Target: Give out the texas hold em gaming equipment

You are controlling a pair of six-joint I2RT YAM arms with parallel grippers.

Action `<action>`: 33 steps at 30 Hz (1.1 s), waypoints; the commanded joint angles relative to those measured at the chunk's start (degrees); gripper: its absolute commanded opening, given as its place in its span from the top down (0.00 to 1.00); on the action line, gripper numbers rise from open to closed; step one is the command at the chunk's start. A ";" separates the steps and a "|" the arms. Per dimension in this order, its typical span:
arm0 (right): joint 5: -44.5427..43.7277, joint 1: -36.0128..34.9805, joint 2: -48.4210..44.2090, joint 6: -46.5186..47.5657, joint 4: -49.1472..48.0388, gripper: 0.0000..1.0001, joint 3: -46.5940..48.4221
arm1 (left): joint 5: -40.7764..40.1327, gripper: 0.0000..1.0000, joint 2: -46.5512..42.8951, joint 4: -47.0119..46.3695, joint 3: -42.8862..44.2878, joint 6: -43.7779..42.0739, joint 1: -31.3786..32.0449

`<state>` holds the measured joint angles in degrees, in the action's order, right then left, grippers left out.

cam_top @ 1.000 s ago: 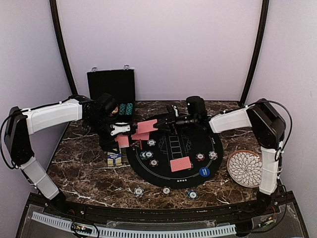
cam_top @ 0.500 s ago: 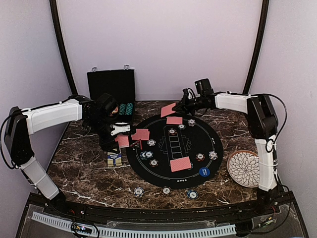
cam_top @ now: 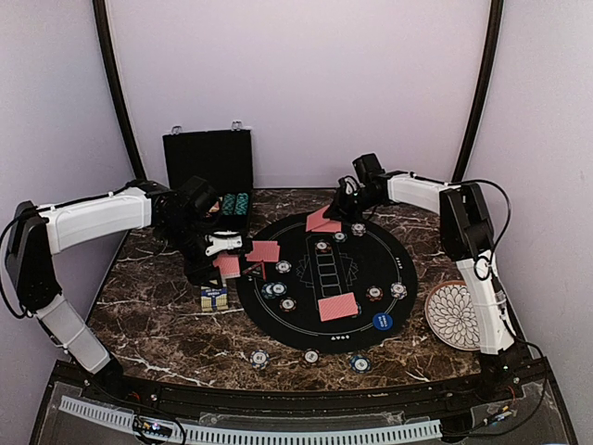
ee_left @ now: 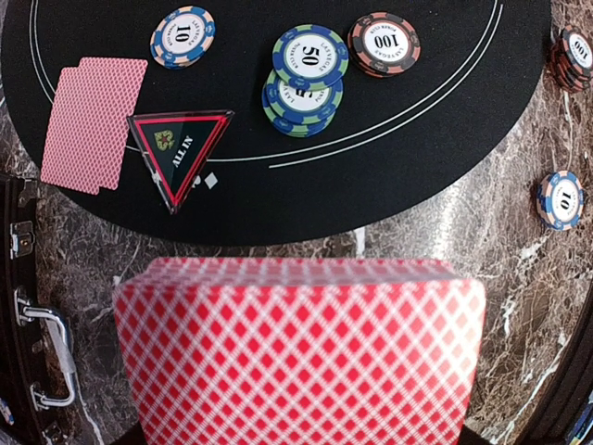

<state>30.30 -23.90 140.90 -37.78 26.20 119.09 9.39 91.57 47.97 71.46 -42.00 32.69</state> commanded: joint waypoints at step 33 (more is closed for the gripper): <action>9.58 -23.06 -35.20 -21.68 -51.78 0.34 -55.51 | 2.92 1.00 -0.61 -0.19 3.49 2.35 0.01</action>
<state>36.58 -44.51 105.21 -51.77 -8.64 64.18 10.94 91.15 47.66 73.06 -40.32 32.69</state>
